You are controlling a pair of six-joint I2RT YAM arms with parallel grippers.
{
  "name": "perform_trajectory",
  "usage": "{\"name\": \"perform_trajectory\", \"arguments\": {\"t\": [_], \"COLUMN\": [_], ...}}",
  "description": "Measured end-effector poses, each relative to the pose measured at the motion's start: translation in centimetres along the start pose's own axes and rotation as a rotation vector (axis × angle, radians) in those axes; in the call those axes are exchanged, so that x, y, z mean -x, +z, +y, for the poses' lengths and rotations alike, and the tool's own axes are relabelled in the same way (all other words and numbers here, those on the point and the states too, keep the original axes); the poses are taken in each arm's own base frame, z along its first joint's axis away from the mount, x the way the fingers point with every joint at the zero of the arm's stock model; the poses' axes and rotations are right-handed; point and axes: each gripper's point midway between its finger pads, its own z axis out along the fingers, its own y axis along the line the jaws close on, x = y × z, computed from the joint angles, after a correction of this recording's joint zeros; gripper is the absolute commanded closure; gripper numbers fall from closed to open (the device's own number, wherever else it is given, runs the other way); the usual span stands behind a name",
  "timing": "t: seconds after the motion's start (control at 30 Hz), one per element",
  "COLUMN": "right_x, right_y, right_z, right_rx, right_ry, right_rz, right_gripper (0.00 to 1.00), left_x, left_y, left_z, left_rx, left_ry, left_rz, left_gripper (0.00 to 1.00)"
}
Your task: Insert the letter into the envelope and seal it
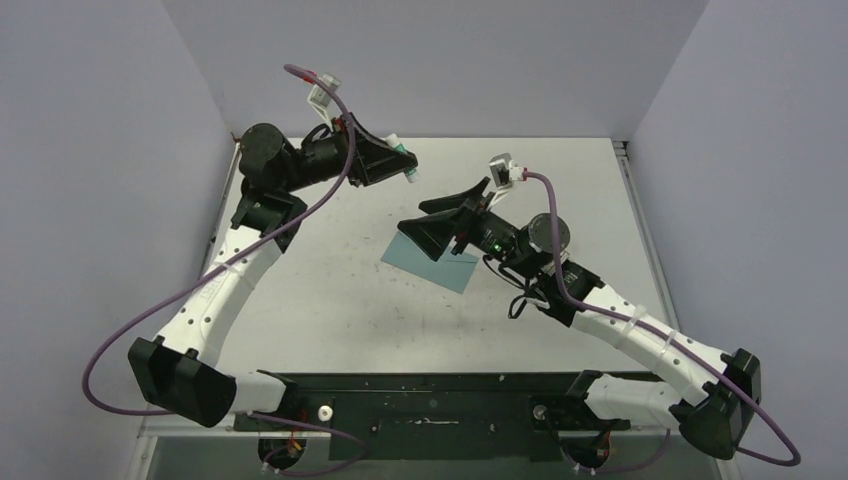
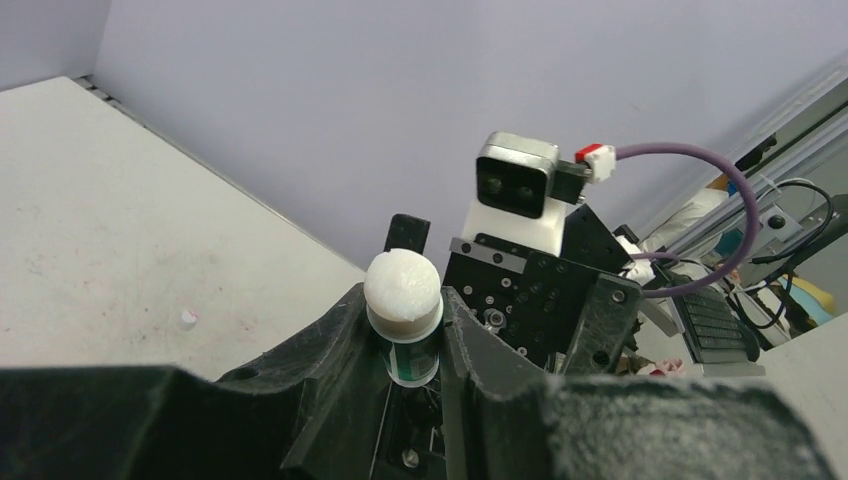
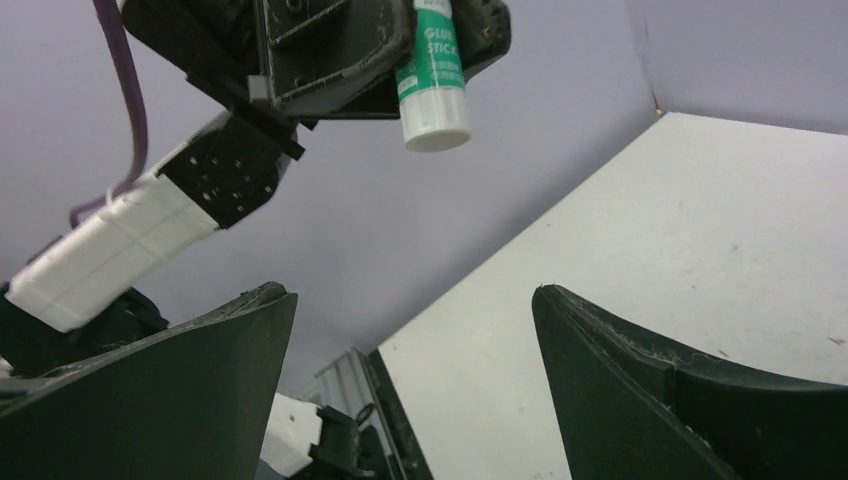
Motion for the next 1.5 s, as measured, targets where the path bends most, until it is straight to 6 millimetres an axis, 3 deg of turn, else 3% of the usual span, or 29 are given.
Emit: {"name": "perform_trajectory", "arguments": {"t": [0.13, 0.33, 0.43, 0.57, 0.67, 0.87, 1.03, 1.33, 1.5], "right_x": [0.8, 2.6, 3.3, 3.1, 3.0, 4.0, 5.0, 4.9, 4.9], "right_y": [-0.1, 0.0, 0.5, 1.6, 2.4, 2.3, 2.0, 2.1, 2.6], "right_z": [0.3, 0.5, 0.8, 0.4, 0.2, 0.8, 1.3, 1.1, 1.0], "right_rx": [0.012, 0.045, 0.08, 0.095, 0.102, 0.146, 0.18, 0.181, 0.177], "right_ry": [0.108, 0.305, 0.372, 0.441, 0.477, 0.498, 0.501, 0.518, 0.461], "right_rz": [-0.057, -0.178, -0.216, -0.221, -0.22, -0.249, -0.28, -0.271, -0.26], "right_gripper": [0.24, 0.26, 0.37, 0.53, 0.55, 0.49, 0.66, 0.94, 0.95], "left_x": [0.1, -0.2, -0.4, -0.5, -0.5, -0.5, -0.5, -0.5, -0.1], "left_y": [-0.2, -0.4, -0.5, -0.6, -0.7, -0.8, -0.9, -0.9, -0.8], "left_z": [-0.7, -1.2, -1.3, -1.6, -1.8, -1.9, -2.0, -2.1, -1.8], "left_rx": [-0.027, -0.052, -0.056, -0.066, -0.07, -0.072, -0.075, -0.077, -0.06], "left_ry": [0.014, 0.015, 0.008, 0.002, 0.0, -0.013, -0.012, -0.019, -0.026], "left_rz": [-0.007, -0.004, -0.003, -0.009, -0.015, -0.019, -0.021, -0.026, -0.045], "left_gripper": [1.0, 1.0, 1.0, 1.0, 1.0, 1.0, 1.0, 1.0, 1.0]}}
